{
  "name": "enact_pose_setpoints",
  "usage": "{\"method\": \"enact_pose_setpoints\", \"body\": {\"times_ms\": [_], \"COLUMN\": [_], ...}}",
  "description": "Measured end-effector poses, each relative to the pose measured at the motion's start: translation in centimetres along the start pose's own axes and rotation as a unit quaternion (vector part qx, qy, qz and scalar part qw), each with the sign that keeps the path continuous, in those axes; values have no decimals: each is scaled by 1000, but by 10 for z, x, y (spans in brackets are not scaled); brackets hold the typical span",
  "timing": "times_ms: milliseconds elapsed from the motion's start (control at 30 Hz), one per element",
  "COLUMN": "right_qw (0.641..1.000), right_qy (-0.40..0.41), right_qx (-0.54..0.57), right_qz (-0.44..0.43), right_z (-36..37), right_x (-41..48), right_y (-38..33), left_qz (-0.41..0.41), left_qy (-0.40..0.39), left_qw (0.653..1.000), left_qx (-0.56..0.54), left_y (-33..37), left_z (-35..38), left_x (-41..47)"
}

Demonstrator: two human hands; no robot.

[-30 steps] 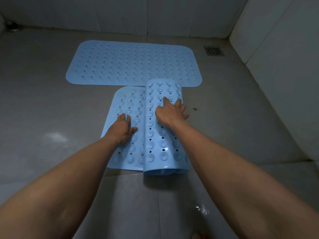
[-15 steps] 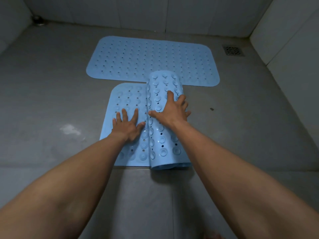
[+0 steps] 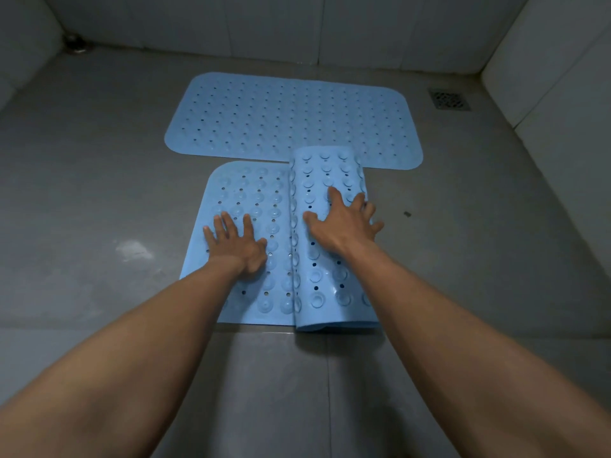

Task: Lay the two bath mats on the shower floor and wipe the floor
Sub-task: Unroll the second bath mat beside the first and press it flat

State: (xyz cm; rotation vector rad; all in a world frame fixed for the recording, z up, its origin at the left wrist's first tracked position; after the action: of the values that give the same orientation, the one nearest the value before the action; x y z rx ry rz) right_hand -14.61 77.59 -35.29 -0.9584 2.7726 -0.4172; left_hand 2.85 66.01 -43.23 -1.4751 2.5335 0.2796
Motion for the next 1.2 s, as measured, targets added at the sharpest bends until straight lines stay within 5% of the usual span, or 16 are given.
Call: {"method": "enact_pose_setpoints", "body": {"times_ms": [133, 633, 1033, 1200], "right_qw": [1000, 999, 999, 998], "right_qy": [-9, -26, 33, 36], "right_qx": [-8, 38, 10, 44], "right_qz": [-2, 21, -10, -4], "right_z": [2, -1, -1, -10], "right_x": [-7, 1, -1, -3], "right_y": [-2, -24, -9, 9], "left_qz": [37, 29, -18, 46], "left_qy": [52, 24, 27, 81], "left_qw": [997, 999, 999, 994], "left_qx": [-43, -34, -19, -54], "left_y": [13, -37, -20, 32], "left_z": [3, 1, 1, 3], "left_x": [-5, 6, 11, -5]}}
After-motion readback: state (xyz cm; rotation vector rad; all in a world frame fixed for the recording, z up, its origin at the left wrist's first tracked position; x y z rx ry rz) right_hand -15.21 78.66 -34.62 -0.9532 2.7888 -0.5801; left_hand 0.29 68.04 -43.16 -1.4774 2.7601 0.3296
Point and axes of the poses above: each hand's wrist, its own x-axis towards the middle knuckle, its own z-axis out of the palm, y = z × x, the point moved 5 cm from there along x, towards the middle knuckle, and after that the axes turned 13 degrees about y, right-handed, at the moved point
